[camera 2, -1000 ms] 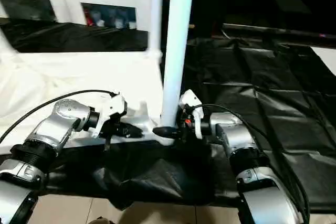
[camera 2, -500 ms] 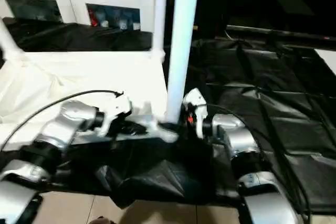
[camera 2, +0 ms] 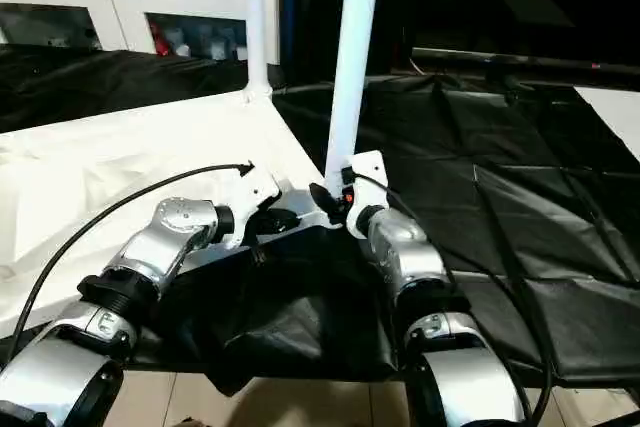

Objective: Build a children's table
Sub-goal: Rotate leg to tighten

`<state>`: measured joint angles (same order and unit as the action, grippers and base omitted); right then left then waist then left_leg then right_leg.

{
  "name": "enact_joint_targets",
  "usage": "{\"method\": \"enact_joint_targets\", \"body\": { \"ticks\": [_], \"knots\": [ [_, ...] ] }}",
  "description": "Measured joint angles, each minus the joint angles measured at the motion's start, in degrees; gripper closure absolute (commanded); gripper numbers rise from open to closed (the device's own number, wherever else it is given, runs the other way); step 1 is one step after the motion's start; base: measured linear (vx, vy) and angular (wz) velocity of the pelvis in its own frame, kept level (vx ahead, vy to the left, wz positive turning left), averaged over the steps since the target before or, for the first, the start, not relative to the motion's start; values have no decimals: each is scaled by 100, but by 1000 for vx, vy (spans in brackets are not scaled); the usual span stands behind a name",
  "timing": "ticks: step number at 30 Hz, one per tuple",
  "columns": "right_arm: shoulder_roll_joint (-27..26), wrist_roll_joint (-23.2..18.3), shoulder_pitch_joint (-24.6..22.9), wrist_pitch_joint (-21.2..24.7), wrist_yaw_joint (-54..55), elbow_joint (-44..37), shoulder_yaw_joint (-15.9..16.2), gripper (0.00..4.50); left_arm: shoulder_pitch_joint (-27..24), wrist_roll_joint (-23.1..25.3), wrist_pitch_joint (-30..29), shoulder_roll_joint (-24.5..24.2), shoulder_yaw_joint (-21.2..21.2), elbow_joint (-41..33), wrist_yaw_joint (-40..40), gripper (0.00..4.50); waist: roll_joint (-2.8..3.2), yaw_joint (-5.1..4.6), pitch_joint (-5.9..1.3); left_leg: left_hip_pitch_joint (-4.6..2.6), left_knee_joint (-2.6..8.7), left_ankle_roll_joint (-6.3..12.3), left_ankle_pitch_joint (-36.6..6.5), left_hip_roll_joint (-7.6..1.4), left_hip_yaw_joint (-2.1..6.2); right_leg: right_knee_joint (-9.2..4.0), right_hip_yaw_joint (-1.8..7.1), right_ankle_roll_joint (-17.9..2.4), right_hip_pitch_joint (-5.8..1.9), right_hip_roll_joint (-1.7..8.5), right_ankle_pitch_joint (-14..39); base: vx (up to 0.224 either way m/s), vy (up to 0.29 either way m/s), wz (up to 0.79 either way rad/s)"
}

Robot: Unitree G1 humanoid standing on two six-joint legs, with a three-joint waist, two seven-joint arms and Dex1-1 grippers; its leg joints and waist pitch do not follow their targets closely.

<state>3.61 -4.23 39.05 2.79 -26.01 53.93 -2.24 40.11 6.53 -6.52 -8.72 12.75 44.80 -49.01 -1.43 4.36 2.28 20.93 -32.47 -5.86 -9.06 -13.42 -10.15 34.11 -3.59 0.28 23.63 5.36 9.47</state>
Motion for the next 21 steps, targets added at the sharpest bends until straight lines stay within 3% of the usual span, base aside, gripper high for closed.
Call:
{"method": "enact_joint_targets", "body": {
  "ticks": [5, 10, 15, 21],
  "knots": [
    [225, 46, -28, -72, -730, -78, 227, 68, -16, -18, 68, -128, 11, -73, -337, 450, 0, -6, 0, 7, 8, 0, 0, -1, 2, 1, -2, -1, 3, 0, -4, 0, 0, 0],
    [533, -7, -174, -103, -1906, -352, 400, 68, -216, -239, 143, -408, 20, -390, -1025, 450, 1, 0, 1, 13, 18, 1, 0, -13, 2, 4, -9, -21, 15, -9, -18, 0, 0, 0],
    [937, -95, -345, -1, -3227, -709, 705, 68, -370, -462, 223, -816, 100, -628, -1936, 450, 5, 75, 3, 19, 15, 2, 1, -24, -6, 6, -10, -33, 25, -18, -1, 0, 0, 0],
    [1136, -322, -442, 359, -4156, -931, 786, 68, -468, -568, 197, -1060, 187, -776, -2606, 450, -2, 113, 7, 16, 4, 1, 0, -24, -26, 6, -5, -35, 10, -5, -2, 0, 0, 0]
  ]
}}
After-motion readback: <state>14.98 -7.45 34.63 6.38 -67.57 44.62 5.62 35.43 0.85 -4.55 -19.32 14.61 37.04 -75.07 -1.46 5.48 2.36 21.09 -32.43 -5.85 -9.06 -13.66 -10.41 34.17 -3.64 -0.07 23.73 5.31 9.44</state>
